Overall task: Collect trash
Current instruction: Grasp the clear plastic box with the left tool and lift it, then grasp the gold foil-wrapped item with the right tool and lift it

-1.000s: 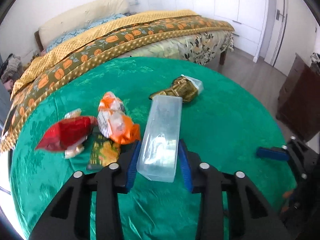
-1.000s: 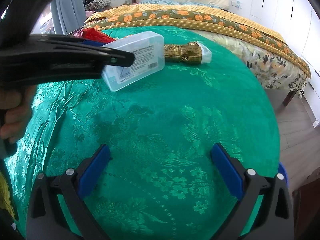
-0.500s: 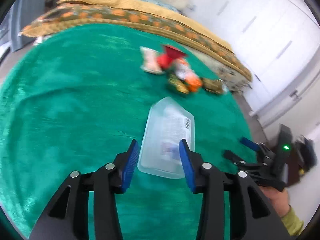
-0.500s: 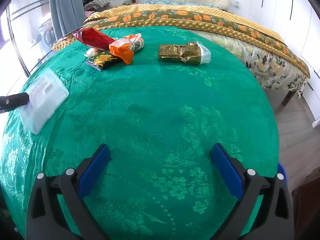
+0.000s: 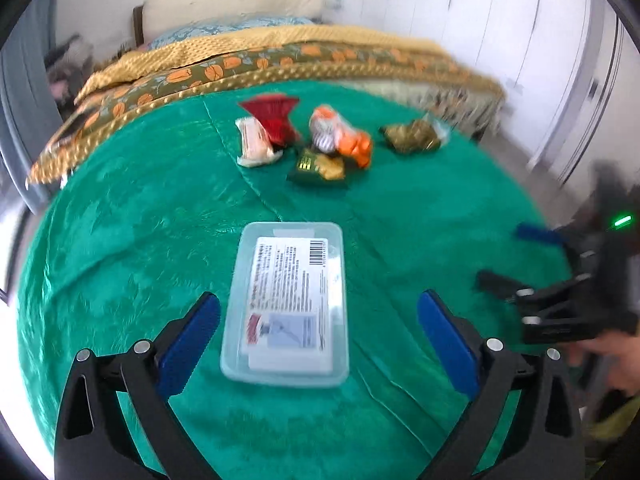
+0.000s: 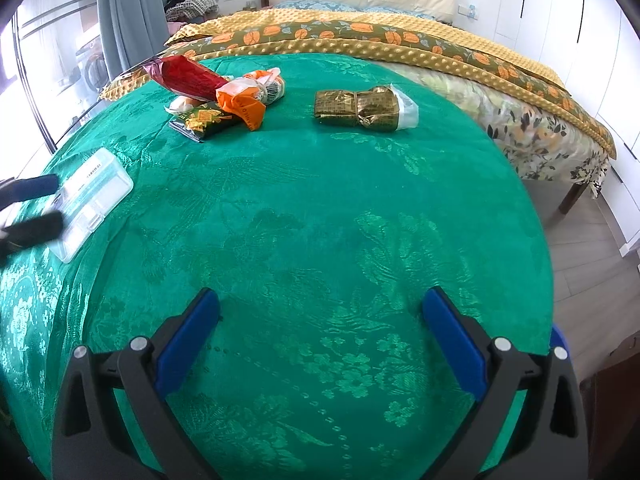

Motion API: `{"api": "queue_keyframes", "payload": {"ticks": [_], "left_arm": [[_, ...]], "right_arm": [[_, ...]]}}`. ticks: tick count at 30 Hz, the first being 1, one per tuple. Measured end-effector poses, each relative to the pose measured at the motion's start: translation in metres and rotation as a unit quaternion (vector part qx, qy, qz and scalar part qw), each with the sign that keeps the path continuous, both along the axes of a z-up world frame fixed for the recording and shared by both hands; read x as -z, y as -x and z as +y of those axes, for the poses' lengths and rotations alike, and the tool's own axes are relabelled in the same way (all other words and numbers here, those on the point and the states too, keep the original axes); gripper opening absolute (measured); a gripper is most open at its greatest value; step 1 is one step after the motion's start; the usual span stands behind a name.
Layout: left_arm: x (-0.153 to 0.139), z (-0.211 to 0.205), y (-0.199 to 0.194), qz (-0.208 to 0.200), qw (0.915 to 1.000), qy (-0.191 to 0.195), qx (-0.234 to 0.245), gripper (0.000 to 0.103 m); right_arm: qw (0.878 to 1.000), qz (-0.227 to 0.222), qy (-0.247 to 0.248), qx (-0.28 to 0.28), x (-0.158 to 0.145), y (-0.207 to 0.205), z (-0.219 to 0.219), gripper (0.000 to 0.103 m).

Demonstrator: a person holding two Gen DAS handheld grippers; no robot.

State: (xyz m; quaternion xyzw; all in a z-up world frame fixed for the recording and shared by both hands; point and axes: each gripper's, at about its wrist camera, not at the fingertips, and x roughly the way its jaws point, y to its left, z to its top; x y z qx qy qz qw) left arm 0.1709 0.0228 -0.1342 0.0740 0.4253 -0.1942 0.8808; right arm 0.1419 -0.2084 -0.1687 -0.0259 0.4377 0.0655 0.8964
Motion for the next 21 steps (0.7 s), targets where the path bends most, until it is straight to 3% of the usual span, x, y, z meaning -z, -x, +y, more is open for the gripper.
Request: {"api": "queue_keyframes", "payload": {"ticks": [1, 3, 4, 6, 10, 13, 15, 21], "left_arm": [[0.005, -0.005, -0.003, -0.001, 0.9999, -0.012, -0.004, 0.098], [0.012, -0.003, -0.012, 0.002, 0.9998, -0.015, -0.015, 0.082], [0.014, 0.002, -0.015, 0.007, 0.9996, -0.014, -0.025, 0.063], [0.014, 0.015, -0.021, 0.018, 0.9987, 0.015, -0.046, 0.062], [0.011, 0.040, -0.017, 0.009, 0.9954, 0.007, -0.095, 0.063], [0.014, 0.051, -0.013, 0.016, 0.9945, 0.012, -0.103, 0.064], [0.019, 0.052, -0.009, 0.019, 0.9949, 0.004, -0.099, 0.084], [0.024, 0.049, -0.005, 0.021, 0.9956, -0.011, -0.091, 0.094]], "right_arm": [[1.000, 0.000, 0.000, 0.000, 0.000, 0.000, 0.000, 0.098], [1.000, 0.000, -0.001, 0.001, 0.000, 0.000, 0.000, 0.098], [1.000, 0.000, -0.001, 0.002, 0.000, 0.000, -0.001, 0.098], [1.000, 0.001, -0.001, 0.002, 0.000, 0.000, -0.001, 0.098], [1.000, 0.006, -0.011, 0.002, 0.001, 0.000, -0.003, 0.098], [1.000, 0.012, -0.015, -0.008, 0.000, -0.001, -0.003, 0.098], [0.999, 0.016, -0.033, -0.027, -0.003, -0.006, -0.008, 0.098], [0.997, -0.005, -0.070, -0.022, -0.034, -0.072, -0.045, 0.098]]}}
